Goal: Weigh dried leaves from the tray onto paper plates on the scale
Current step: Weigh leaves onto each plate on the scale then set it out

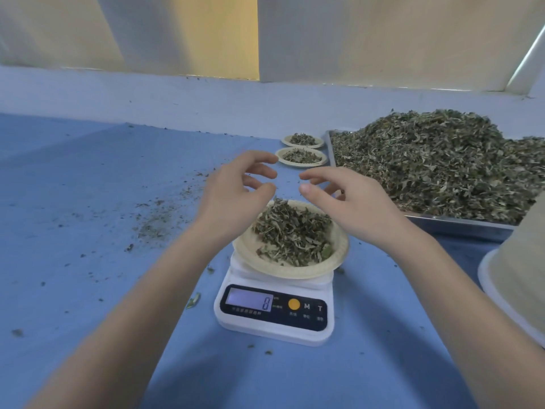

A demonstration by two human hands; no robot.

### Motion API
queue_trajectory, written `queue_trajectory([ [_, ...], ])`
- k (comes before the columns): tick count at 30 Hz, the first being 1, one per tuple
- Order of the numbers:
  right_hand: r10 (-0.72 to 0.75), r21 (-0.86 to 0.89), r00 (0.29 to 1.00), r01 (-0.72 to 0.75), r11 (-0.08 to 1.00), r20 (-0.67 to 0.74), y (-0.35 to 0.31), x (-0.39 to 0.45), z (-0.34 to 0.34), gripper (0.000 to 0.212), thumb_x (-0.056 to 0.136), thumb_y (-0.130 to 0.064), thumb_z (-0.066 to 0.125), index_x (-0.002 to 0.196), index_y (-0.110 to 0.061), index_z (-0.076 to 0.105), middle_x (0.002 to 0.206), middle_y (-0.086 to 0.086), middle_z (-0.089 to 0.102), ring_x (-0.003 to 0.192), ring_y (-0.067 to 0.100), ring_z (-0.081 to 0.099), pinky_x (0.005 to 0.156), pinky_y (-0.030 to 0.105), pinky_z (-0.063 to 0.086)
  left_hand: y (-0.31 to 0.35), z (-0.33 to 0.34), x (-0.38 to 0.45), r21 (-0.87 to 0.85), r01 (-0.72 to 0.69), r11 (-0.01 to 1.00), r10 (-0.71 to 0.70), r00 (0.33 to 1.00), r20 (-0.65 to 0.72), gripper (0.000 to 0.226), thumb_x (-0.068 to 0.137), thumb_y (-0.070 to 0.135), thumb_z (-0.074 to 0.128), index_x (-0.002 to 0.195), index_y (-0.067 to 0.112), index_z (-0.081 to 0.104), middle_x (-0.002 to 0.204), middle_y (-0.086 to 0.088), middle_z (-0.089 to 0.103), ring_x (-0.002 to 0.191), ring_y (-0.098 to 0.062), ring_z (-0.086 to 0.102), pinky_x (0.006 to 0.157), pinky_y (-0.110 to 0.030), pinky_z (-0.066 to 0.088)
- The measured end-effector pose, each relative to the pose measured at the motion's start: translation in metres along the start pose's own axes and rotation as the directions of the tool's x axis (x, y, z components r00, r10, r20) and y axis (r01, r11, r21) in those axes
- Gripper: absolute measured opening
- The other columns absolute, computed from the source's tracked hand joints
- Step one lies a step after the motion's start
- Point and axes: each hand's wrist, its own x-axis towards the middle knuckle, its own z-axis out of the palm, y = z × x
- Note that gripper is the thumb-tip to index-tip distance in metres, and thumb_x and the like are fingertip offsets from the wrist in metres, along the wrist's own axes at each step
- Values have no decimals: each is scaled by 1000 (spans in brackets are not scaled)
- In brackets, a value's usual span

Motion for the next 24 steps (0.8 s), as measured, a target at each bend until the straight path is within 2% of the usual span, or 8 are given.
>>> queue_trajectory([
  [3, -4, -13, 995, 5, 1000, 97, 1, -2, 1, 52, 81, -64, 48, 125, -38, 56, 121, -16, 56, 105, 3, 53, 86, 23, 39, -4, 4, -2, 23, -4, 1000, 2, 998, 61, 35, 82, 13, 62, 95, 45, 59, 93, 20, 67, 77, 4, 61, 82, -24, 48],
  [6, -1, -26, 991, 5, 1000, 136, 4, -3, -2, 72, 69, -72, 40, 130, -38, 51, 119, -21, 49, 112, 2, 48, 86, 21, 32, -11, 4, -4, 56, -5, 998, 0, 997, 78, 31, 84, 15, 63, 100, 42, 61, 98, 21, 67, 89, 1, 61, 87, -28, 48],
  [9, 27, -47, 993, -22, 999, 111, 8, -2, -5, 66, 73, -71, 45, 130, -37, 52, 119, -18, 53, 104, 4, 50, 83, 22, 34, -18, 3, -5, 66, 19, 998, -23, 998, 57, 28, 86, 17, 62, 104, 39, 62, 103, 22, 64, 98, -1, 59, 87, -27, 46],
  [12, -2, -197, 994, 23, 980, 110, 1, 7, 3, 57, 81, -67, 48, 130, -37, 52, 118, -7, 57, 96, 7, 51, 86, 26, 38, -23, 3, -4, 31, 78, 996, -77, 997, -25, 30, 90, 14, 54, 107, 37, 62, 108, 23, 61, 100, 3, 55, 78, -15, 41],
  [14, -19, -344, 980, 87, 935, 198, -12, 17, 17, 60, 80, -73, 40, 131, -42, 48, 119, -3, 54, 106, 15, 52, 88, 32, 40, -26, 3, -2, -12, 129, 992, -129, 987, -100, 32, 91, 9, 50, 108, 34, 61, 107, 20, 61, 95, 8, 54, 71, -8, 38],
  [16, -28, -492, 968, 151, 858, 248, -23, 27, 34, 60, 81, -76, 34, 130, -44, 47, 118, 0, 52, 112, 22, 52, 78, 33, 36, -28, 2, -1, -66, 170, 983, -178, 972, -156, 33, 91, 6, 48, 106, 33, 61, 104, 18, 61, 88, 12, 54, 68, -8, 39],
  [20, -19, -680, 965, 198, 706, 261, -31, 39, 49, 43, 94, -55, 39, 121, -26, 56, 116, 8, 55, 109, 29, 54, 73, 34, 34, -35, 0, -2, -159, 201, 967, -236, 941, -243, 33, 88, 2, 48, 103, 28, 61, 100, 17, 62, 85, 12, 55, 70, -14, 43],
  [24, -41, -598, 944, 241, 764, 329, -34, 48, 39, 27, 98, -25, 45, 109, -7, 61, 106, 14, 62, 100, 29, 57, 73, 34, 45, -35, 1, 0, -208, 215, 954, -270, 918, -291, 31, 88, 2, 48, 97, 29, 59, 96, 16, 63, 90, 3, 58, 77, -26, 47],
])
